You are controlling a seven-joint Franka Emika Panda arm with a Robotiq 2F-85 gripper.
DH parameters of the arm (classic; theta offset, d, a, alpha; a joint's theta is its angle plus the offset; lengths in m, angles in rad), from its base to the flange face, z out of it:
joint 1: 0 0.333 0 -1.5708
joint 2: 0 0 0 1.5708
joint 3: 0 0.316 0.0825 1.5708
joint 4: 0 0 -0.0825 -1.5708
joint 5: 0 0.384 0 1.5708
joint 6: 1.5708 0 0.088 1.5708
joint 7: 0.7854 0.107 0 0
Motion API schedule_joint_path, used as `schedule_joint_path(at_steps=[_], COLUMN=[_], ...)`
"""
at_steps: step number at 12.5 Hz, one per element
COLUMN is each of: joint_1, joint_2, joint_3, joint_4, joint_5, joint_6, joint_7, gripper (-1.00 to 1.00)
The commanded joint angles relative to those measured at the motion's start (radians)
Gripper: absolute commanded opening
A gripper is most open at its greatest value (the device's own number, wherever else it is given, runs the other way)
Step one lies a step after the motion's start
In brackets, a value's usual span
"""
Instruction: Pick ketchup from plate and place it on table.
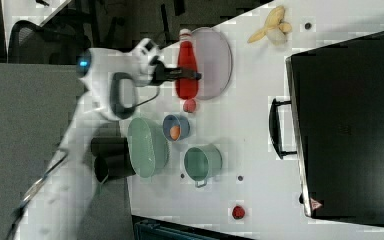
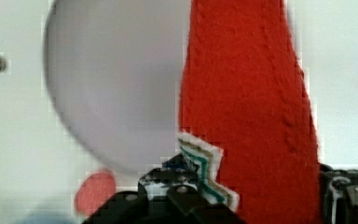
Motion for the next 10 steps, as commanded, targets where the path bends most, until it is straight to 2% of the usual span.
schedule_joint_path(at_steps=[1, 3, 6, 10], joint_1=[-0.045, -0.048, -0.049, -0.049], joint_2=[-0.2, -0.291, -0.407, -0.496], joint_3=[-0.014, -0.037, -0.059, -0.07], joint_4=[0.003, -0.071, -0.246, -0.521], joint_5=[0.009, 0.009, 0.009, 0.009], joint_6=[-0.167, -0.256, -0.24, -0.014], joint_7=[0.015, 0.068, 0.134, 0.142], gripper=[0.17, 0.17, 0.17, 0.17])
